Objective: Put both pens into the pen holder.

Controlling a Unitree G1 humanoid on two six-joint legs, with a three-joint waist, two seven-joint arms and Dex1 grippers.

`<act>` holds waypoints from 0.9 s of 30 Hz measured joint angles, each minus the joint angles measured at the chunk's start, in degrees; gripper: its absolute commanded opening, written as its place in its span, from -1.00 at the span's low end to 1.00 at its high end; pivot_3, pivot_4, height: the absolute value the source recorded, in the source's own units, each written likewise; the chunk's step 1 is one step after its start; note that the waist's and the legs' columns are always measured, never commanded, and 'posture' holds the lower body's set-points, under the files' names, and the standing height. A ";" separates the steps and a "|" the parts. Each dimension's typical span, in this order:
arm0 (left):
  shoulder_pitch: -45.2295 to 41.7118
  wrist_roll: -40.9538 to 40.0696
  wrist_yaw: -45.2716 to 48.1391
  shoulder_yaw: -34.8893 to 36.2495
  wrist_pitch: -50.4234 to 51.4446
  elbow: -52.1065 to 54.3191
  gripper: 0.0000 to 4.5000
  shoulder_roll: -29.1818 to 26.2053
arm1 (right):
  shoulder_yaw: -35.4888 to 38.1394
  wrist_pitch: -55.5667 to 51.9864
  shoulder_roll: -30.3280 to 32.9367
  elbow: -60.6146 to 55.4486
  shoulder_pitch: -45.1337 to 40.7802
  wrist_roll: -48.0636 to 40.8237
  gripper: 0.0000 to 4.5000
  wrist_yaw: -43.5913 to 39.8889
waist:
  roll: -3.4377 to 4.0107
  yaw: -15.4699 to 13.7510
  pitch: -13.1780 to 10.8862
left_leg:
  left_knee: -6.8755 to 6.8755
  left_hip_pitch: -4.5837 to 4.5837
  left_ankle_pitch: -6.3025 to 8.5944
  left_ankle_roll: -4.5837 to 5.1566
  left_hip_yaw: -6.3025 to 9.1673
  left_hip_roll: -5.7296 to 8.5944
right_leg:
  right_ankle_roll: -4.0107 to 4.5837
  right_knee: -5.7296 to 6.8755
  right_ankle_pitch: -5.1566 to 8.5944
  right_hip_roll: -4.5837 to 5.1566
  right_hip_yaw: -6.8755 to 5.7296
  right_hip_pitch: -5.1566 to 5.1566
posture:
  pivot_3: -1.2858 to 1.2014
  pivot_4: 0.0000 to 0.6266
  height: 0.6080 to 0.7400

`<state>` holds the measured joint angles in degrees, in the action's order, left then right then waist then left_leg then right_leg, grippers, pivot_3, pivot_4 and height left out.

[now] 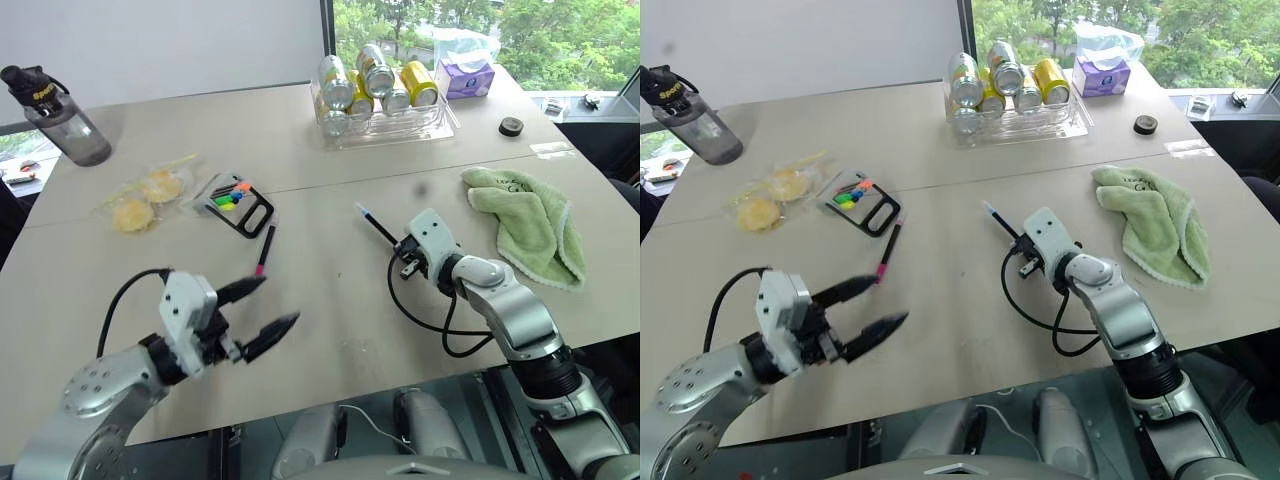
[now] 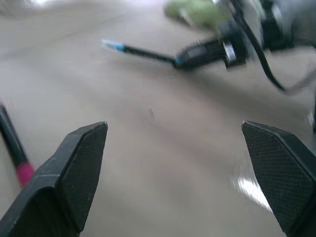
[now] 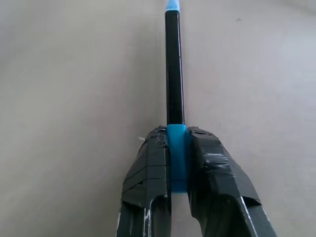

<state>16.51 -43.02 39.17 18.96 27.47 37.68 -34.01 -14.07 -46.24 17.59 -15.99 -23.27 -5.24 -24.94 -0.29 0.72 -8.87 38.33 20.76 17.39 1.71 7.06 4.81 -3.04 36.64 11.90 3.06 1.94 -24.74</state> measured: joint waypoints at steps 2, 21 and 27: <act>-6.58 -4.79 -6.06 0.14 1.56 -1.95 1.00 5.82 | 1.13 3.70 -1.06 -2.14 0.72 -2.81 -0.99 -2.51 | 0.05 -0.02 -0.03 | 0.01 0.00 0.00 0.00 0.01 0.00 | 0.00 0.01 0.00 0.01 0.00 0.00 | 0.03 -0.52 0.99; -24.74 -29.10 -29.70 -3.86 7.60 -9.72 0.19 21.83 | -2.84 27.93 0.27 -2.67 2.98 -5.36 -1.00 -15.29 | -0.11 0.00 0.04 | 0.09 -0.02 -0.03 -0.05 -0.01 0.03 | -0.01 0.08 0.00 -0.06 0.09 -0.02 | 0.03 -0.52 0.99; -24.97 -29.63 -29.31 -4.06 8.27 -10.15 -1.00 20.65 | -2.61 29.06 0.64 -2.46 2.97 -5.93 -0.78 -16.33 | -0.11 -0.05 0.04 | 0.09 -0.01 -0.03 -0.05 -0.01 0.03 | -0.01 0.08 0.00 -0.06 0.09 -0.02 | 0.03 -0.52 0.99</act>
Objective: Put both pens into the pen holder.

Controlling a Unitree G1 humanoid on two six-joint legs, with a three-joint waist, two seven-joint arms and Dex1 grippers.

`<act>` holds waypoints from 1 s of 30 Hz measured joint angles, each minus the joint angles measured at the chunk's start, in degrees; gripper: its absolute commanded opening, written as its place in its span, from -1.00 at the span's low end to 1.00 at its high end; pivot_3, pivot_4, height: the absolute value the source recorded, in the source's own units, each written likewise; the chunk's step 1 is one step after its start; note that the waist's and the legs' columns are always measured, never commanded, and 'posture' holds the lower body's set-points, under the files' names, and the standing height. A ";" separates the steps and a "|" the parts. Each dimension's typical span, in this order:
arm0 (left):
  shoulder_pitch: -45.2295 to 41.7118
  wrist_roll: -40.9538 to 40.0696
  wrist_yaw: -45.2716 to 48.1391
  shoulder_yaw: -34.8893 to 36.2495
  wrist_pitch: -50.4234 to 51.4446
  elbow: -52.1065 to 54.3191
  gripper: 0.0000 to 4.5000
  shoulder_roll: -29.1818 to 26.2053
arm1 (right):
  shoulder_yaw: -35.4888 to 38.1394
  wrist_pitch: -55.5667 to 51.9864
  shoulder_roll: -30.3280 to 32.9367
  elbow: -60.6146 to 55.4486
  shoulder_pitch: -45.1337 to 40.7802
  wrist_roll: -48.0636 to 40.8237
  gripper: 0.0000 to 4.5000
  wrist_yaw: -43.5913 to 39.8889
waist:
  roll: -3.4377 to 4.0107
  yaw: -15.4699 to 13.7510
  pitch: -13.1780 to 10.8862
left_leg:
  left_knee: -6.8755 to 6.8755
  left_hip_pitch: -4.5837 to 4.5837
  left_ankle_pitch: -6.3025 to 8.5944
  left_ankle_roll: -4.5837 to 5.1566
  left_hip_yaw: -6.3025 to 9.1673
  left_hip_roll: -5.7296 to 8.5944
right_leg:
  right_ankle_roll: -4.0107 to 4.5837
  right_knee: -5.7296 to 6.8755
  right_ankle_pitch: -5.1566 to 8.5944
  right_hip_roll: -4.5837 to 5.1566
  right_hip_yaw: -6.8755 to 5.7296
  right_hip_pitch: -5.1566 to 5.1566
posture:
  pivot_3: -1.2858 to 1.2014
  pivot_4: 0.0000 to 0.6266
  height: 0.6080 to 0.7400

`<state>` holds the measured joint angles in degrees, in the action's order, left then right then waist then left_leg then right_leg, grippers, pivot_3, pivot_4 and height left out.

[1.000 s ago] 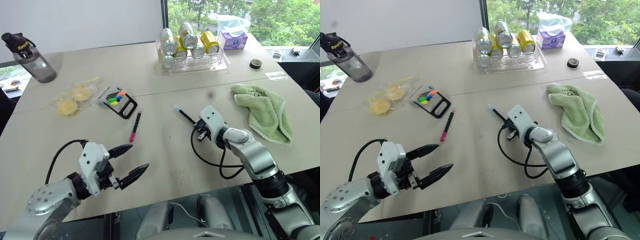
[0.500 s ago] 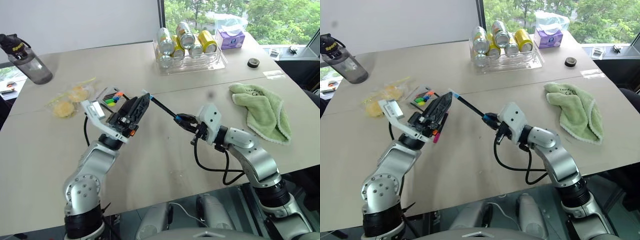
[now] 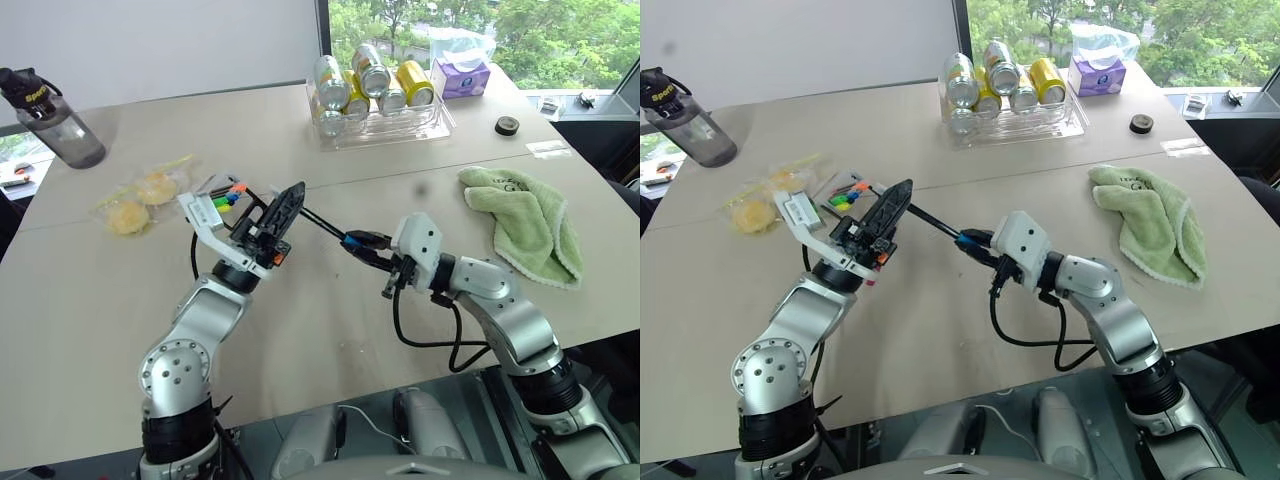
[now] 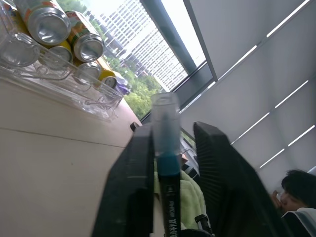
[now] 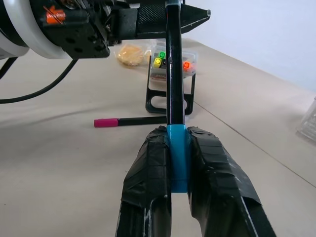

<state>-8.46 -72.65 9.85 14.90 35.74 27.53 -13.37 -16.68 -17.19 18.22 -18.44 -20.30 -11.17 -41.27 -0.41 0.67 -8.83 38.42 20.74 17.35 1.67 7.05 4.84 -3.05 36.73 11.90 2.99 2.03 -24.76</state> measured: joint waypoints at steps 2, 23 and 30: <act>0.23 -0.09 0.32 -0.17 0.15 0.00 -1.00 -0.41 | -0.03 -0.13 0.15 0.43 -0.01 -0.01 -0.49 -0.27 | 0.00 0.00 0.00 | 0.00 0.00 0.00 0.00 0.00 0.00 | 0.00 0.00 0.00 0.00 0.00 0.00 | 0.03 -0.52 0.99; -3.00 78.00 8.80 -19.38 -31.31 2.03 -1.00 -31.26 | 20.62 -5.42 13.93 3.44 5.41 -21.39 0.56 -13.82 | 0.07 -0.07 -0.11 | -0.24 0.01 0.02 0.03 -0.10 -0.03 | 0.00 -0.19 0.00 0.01 0.16 -0.03 | 0.03 -0.52 0.99; -4.15 95.79 4.60 -19.89 -37.86 -3.75 -1.00 -31.46 | 21.49 -7.74 14.49 1.80 5.51 -26.60 0.56 -15.04 | 0.05 -0.22 -0.12 | -0.21 0.08 0.04 0.07 -0.04 -0.02 | -0.01 -0.20 0.00 0.07 0.14 -0.04 | 0.03 -0.52 0.99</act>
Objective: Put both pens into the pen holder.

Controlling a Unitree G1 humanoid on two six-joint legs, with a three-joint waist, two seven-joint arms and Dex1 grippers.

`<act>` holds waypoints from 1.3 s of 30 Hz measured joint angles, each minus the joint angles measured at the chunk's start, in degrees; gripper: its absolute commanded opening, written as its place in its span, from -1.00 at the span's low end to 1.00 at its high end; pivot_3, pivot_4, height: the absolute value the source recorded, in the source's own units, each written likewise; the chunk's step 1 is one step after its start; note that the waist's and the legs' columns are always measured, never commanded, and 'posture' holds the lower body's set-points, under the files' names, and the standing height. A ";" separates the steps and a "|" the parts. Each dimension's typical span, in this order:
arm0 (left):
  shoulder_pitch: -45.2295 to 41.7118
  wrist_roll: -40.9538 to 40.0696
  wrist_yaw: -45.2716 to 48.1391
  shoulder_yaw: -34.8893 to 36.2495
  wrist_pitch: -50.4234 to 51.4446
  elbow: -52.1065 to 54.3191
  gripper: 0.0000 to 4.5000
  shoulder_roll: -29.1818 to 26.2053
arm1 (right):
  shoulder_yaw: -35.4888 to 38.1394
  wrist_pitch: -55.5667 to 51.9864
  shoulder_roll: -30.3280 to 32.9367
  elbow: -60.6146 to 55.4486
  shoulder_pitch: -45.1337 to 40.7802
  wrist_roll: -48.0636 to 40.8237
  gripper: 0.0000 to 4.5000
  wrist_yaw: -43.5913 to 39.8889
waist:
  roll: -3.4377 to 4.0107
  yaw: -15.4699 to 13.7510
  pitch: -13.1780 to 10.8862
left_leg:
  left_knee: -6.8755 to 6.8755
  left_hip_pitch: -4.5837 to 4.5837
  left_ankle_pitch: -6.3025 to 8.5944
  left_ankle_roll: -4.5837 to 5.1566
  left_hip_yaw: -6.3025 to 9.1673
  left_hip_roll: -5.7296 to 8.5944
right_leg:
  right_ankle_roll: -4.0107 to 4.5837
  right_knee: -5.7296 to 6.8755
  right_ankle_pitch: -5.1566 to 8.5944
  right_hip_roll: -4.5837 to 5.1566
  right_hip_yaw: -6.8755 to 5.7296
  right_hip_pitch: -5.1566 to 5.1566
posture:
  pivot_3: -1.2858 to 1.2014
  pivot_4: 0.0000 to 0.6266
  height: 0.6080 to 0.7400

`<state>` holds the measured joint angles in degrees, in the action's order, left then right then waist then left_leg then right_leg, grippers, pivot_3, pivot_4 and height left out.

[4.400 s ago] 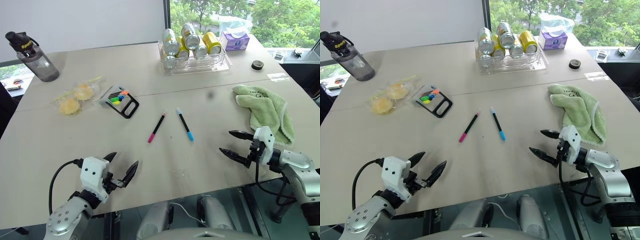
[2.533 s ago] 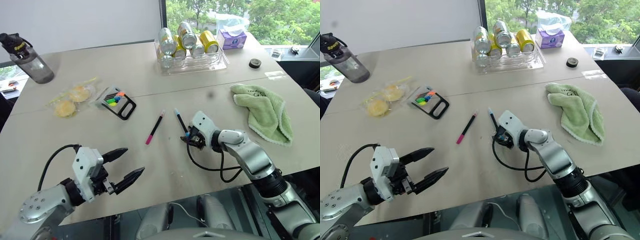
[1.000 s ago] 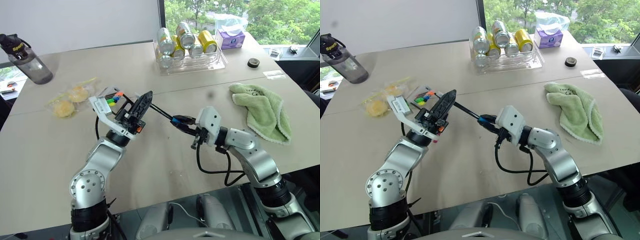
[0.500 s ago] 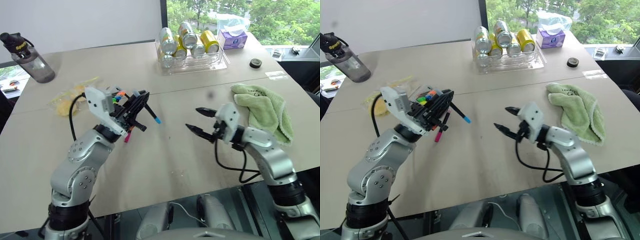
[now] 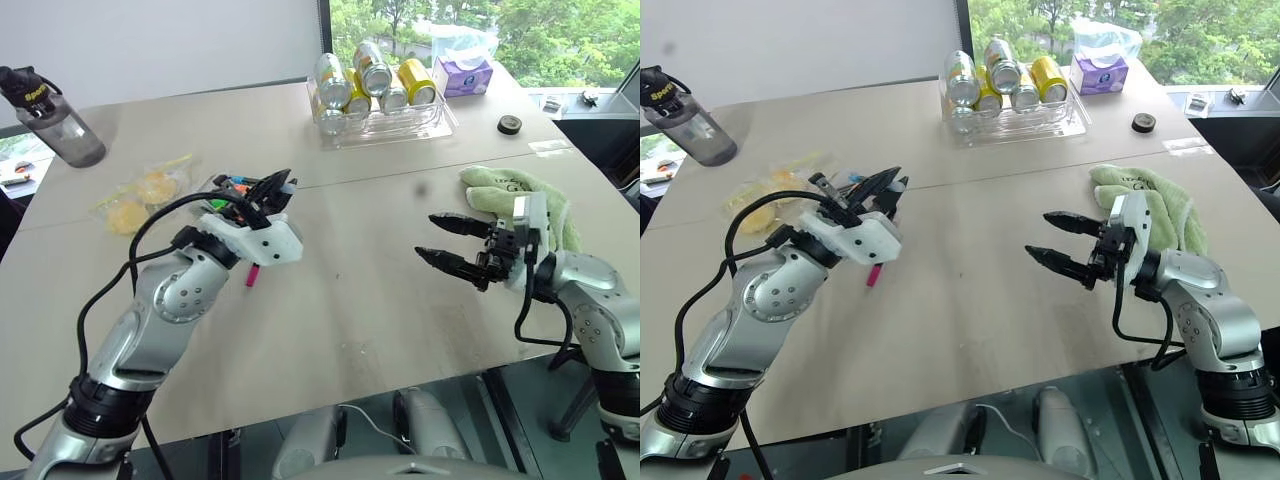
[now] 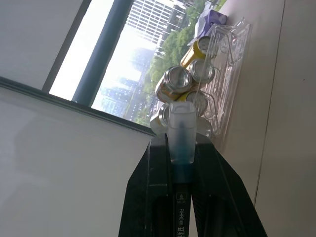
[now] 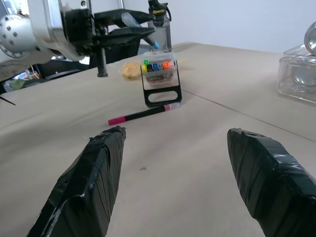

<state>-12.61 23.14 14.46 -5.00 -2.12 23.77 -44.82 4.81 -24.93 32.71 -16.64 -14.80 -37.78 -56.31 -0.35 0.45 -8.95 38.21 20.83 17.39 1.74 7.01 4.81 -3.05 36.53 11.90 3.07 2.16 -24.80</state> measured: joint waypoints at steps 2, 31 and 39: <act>0.01 1.36 -0.51 0.30 -0.82 -1.13 -1.00 0.11 | 0.00 -0.03 0.00 -0.05 -0.19 -0.16 0.56 0.08 | 0.00 -0.01 0.00 | 0.00 0.00 0.00 0.00 0.00 0.00 | 0.00 0.00 0.00 0.00 0.00 0.00 | 0.03 -0.52 0.99; -8.60 -3.22 1.06 4.39 -8.62 -25.47 -0.21 7.07 | -0.43 0.03 0.05 -0.82 -2.61 -0.16 0.58 1.00 | -0.01 -0.42 0.01 | 0.12 0.03 0.00 0.00 0.05 0.03 | 0.00 0.11 0.00 0.03 -0.19 -0.02 | 0.03 -0.52 0.99; -8.59 -4.31 0.26 4.94 -9.37 -27.80 0.98 7.79 | -0.51 0.13 -0.29 -1.05 -2.28 -0.17 0.58 1.75 | -0.01 -0.36 0.01 | 0.13 0.04 -0.01 -0.01 0.05 0.03 | 0.00 0.15 0.00 0.03 -0.18 -0.05 | 0.03 -0.52 0.99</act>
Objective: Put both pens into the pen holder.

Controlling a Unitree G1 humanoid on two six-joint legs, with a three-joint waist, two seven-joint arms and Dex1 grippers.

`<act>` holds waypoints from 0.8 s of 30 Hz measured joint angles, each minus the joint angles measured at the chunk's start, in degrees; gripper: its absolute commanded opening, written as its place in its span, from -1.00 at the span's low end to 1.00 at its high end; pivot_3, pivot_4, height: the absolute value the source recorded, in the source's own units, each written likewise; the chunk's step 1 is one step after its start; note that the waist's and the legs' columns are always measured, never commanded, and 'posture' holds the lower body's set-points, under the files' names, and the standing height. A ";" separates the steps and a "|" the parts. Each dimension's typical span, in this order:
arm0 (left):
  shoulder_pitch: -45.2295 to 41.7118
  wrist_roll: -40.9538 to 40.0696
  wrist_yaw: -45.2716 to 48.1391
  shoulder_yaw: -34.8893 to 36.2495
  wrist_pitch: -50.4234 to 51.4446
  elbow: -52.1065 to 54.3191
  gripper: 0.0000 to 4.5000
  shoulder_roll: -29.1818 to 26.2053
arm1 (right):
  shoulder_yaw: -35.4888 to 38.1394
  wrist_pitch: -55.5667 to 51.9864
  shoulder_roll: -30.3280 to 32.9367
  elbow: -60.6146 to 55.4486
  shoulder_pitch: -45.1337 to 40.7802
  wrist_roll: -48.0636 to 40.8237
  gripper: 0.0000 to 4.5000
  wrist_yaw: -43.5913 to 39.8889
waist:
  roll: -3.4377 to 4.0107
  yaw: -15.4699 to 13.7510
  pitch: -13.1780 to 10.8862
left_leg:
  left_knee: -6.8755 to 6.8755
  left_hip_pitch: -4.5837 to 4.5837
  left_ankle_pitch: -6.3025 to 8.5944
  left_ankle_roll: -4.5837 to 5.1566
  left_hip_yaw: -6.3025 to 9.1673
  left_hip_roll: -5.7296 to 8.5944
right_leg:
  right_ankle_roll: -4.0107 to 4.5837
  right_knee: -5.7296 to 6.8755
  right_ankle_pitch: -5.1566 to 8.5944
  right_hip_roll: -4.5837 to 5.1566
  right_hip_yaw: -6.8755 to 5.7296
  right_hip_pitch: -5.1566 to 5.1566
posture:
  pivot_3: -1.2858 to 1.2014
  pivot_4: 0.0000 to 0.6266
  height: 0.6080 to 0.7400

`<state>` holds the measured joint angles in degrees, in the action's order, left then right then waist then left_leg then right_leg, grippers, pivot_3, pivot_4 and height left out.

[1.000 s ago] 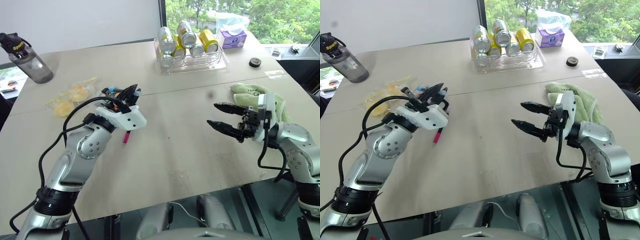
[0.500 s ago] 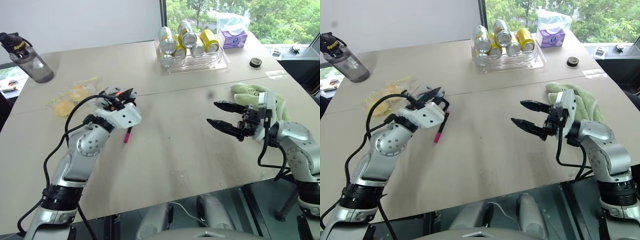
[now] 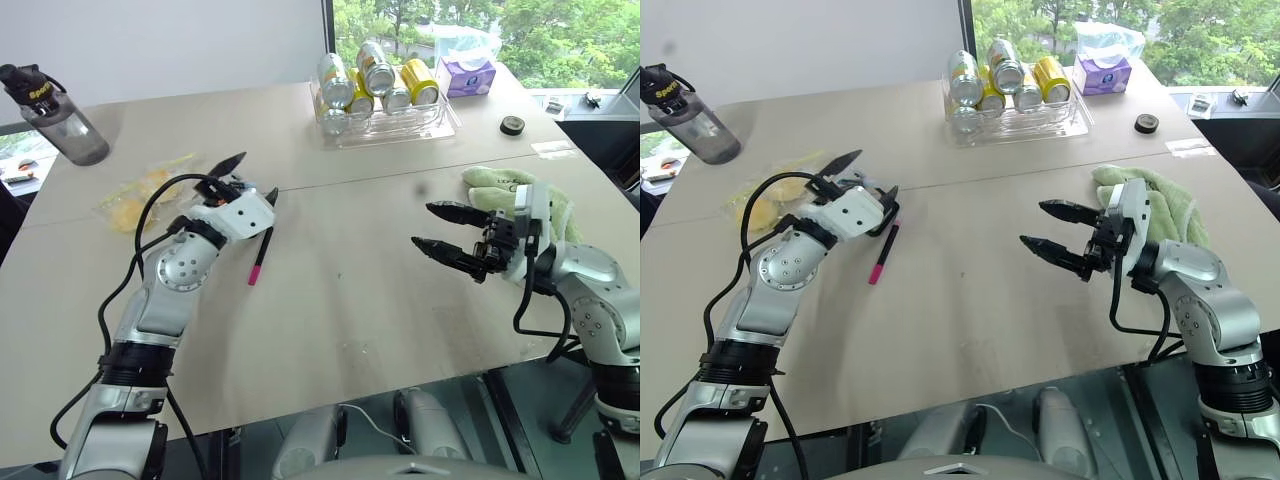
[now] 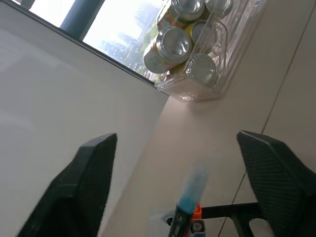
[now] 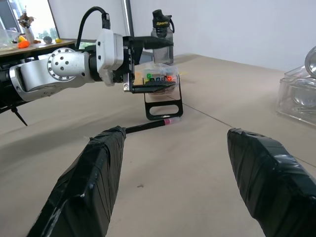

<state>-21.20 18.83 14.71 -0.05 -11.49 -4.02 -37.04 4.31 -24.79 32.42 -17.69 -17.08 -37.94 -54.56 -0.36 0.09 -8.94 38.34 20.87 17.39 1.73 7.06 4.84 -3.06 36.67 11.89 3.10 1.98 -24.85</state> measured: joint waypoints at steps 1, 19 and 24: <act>-0.03 0.00 -0.12 0.10 0.04 0.00 0.98 0.03 | -0.02 0.00 -0.08 0.00 0.01 0.00 0.58 0.00 | 0.00 0.00 0.00 | 0.00 0.00 0.00 0.00 0.00 0.00 | 0.00 0.00 0.00 0.00 0.00 0.00 | 0.03 -0.52 0.99; 12.46 -24.72 9.37 5.07 24.20 22.98 0.98 8.67 | -2.44 1.80 -1.96 0.36 1.62 2.26 0.58 -0.22 | 0.00 0.65 0.01 | 0.04 -0.01 -0.01 -0.01 -0.05 -0.02 | 0.00 0.13 0.00 -0.03 0.09 -0.06 | 0.03 -0.52 0.99; 19.24 -31.05 5.92 7.14 37.55 33.82 0.98 14.13 | -2.44 2.46 -1.88 0.73 2.81 2.64 0.58 -1.05 | -0.02 0.44 0.03 | 0.10 -0.13 0.00 0.00 -0.08 -0.01 | -0.01 0.16 0.00 -0.03 0.11 0.08 | 0.03 -0.52 0.99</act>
<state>-1.95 -12.22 20.64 7.09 26.07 29.79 -22.91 1.87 -22.34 30.53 -16.97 -14.27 -35.30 -55.61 -0.38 0.53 -8.91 38.44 20.74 17.38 1.73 6.98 4.83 -3.06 36.83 11.89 3.07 2.09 -24.77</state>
